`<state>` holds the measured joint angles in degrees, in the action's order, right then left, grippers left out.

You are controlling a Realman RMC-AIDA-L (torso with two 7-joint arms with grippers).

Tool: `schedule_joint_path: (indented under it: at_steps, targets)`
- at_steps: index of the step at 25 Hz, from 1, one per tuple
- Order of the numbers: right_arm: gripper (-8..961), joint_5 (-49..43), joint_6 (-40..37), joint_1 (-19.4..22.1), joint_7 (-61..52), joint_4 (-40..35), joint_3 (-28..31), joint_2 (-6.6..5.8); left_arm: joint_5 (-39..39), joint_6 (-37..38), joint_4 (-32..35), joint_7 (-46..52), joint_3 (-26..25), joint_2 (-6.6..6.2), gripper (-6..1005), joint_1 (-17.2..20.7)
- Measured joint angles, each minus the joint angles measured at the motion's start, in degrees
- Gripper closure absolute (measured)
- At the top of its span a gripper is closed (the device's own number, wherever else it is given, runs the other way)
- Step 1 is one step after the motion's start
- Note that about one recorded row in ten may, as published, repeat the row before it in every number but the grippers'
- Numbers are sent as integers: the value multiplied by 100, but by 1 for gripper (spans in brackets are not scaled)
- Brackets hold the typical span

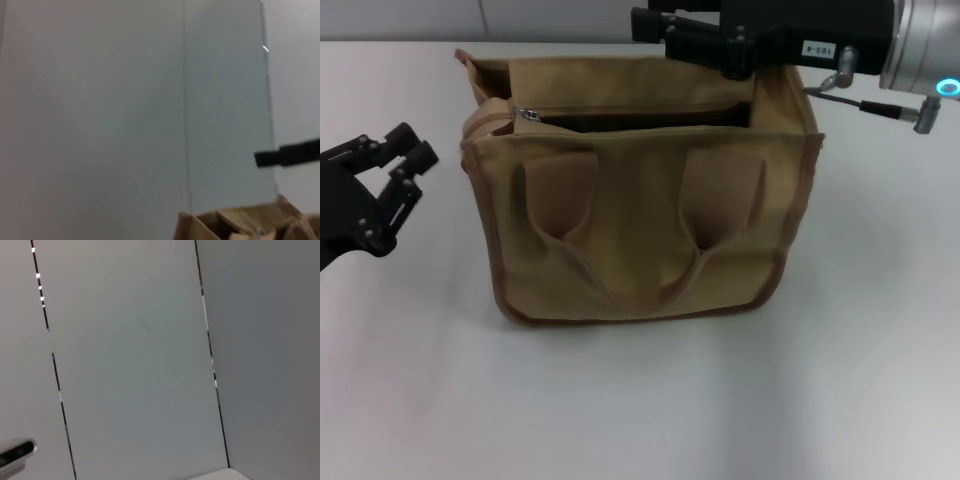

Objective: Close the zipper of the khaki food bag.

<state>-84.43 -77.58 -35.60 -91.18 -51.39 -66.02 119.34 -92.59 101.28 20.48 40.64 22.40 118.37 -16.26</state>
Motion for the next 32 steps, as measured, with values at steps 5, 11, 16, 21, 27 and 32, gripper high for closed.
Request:
schedule_joint_path:
  at_steps: [5,11,16,21,27,32]
  targets:
    - [532,105,-200,89,193,240,36,2,-399,-283,916,554,456,30,743,-137]
    - [532,278,-345,146,326,472,46,2,-427,-600,943,539,705,49,566,-359]
    - [532,475,-429,155,532,694,50,-3,151,-687,759,526,723,75,456,-403]
    - [532,522,-434,157,662,800,60,-5,653,-707,635,570,746,54,435,-355]
    - [532,583,-434,115,697,820,63,-7,630,-749,485,472,873,56,443,-376]
    - [532,607,-434,109,699,824,63,-8,643,-683,455,229,901,63,543,-341]
